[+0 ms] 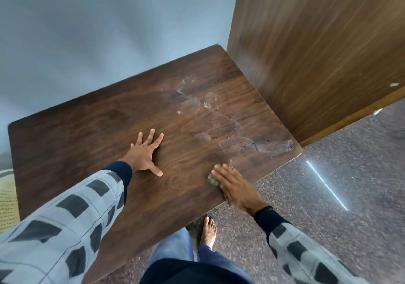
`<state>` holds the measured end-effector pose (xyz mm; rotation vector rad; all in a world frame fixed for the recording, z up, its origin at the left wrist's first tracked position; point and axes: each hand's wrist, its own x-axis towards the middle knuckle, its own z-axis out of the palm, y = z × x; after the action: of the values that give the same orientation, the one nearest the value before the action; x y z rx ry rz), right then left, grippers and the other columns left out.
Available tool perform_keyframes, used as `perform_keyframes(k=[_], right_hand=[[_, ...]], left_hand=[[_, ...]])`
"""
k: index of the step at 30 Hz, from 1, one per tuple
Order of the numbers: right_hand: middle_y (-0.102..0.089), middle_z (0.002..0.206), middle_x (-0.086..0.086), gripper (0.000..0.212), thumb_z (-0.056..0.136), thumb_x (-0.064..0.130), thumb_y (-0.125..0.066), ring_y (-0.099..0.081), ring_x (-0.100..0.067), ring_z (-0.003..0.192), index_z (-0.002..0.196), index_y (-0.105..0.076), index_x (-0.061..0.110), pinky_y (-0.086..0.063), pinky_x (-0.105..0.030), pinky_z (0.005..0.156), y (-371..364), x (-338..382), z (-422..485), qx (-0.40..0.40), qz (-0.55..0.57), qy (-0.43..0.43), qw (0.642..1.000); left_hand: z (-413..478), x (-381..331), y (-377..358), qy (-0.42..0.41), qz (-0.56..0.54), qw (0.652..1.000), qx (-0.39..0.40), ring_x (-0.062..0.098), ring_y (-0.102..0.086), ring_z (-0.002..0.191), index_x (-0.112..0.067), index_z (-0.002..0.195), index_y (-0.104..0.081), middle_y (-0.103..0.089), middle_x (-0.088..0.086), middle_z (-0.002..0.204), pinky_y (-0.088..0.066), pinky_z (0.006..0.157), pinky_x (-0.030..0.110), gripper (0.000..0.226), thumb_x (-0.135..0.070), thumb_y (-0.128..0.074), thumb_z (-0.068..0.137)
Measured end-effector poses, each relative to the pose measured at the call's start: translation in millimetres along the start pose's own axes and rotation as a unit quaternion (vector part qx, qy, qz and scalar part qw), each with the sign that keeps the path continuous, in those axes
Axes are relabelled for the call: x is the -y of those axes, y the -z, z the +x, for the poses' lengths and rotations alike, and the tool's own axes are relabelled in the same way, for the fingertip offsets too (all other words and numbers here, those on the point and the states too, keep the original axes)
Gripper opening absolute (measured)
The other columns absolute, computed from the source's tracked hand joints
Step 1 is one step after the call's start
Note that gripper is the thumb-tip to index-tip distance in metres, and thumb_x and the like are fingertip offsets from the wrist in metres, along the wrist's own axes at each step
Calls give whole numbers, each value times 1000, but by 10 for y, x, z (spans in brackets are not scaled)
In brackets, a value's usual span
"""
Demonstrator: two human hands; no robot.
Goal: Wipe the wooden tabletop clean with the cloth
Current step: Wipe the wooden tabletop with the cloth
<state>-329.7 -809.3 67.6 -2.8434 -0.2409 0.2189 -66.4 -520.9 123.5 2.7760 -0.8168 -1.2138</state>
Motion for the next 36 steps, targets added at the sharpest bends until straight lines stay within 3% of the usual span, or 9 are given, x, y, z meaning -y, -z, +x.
perform_keyframes(k=[4,6,10,16,21,23,27,32,36], right_hand=[[-13,167,6,53,108,27,-30,-4,-17,155,159,-20,25,-15,-47,125,50,138,379,-45,99,-158,981],[-13,168,4,53,107,27,-29,-3,-19,155,159,-21,24,-13,-45,125,-14,299,448,-42,97,-125,986],[-20,166,-1,53,107,26,-31,-12,-21,154,159,-23,20,-16,-41,126,-13,101,166,-22,8,53,998],[-15,167,2,53,107,31,-21,-6,-20,155,159,-20,24,-21,-48,123,-30,200,625,-43,65,-134,988],[-16,168,1,57,106,25,-37,-9,-19,155,160,-20,24,-12,-40,124,20,195,609,-6,25,80,996],[-9,169,3,60,105,24,-35,-1,-18,155,161,-13,25,-12,-42,125,72,2,779,-5,19,41,999],[-12,168,3,54,107,26,-30,-3,-20,155,160,-20,24,-17,-48,124,122,144,1346,-47,78,-147,985],[-16,167,5,53,107,25,-34,-6,-15,155,159,-25,24,-11,-38,124,139,224,951,-29,61,-6,998],[-10,168,5,53,108,27,-27,-1,-16,155,160,-16,25,-14,-43,125,156,26,1201,-24,73,-88,993]], left_hand=[[-7,19,-7,5,6,1000,4,41,27,147,-42,154,21,37,-4,159,-4,115,69,150,-62,-89,54],[-18,7,1,7,7,1000,9,41,27,147,-41,154,21,37,-4,159,-4,115,69,150,-62,-89,54],[-13,-20,6,6,14,1000,10,41,27,147,-39,155,21,36,-3,159,-4,115,69,149,-63,-88,55],[18,-12,24,11,17,1000,17,39,29,146,-40,153,24,38,-4,158,-3,115,67,150,-62,-88,56],[-8,-22,37,14,19,999,21,39,30,146,-40,152,25,39,-4,158,-2,115,67,149,-62,-87,57],[-5,-27,34,16,11,1000,20,39,31,146,-41,152,25,39,-6,158,-2,116,66,150,-60,-89,56],[21,-65,14,23,20,999,22,41,29,145,-37,154,25,40,-2,157,-4,116,65,149,-60,-87,59],[134,-110,242,24,-42,998,-42,43,25,147,-35,156,21,40,4,157,-7,116,66,141,-66,-82,64],[346,-5,557,45,-80,993,-78,43,28,145,-35,156,19,39,4,158,-2,115,67,142,-64,-84,63]])
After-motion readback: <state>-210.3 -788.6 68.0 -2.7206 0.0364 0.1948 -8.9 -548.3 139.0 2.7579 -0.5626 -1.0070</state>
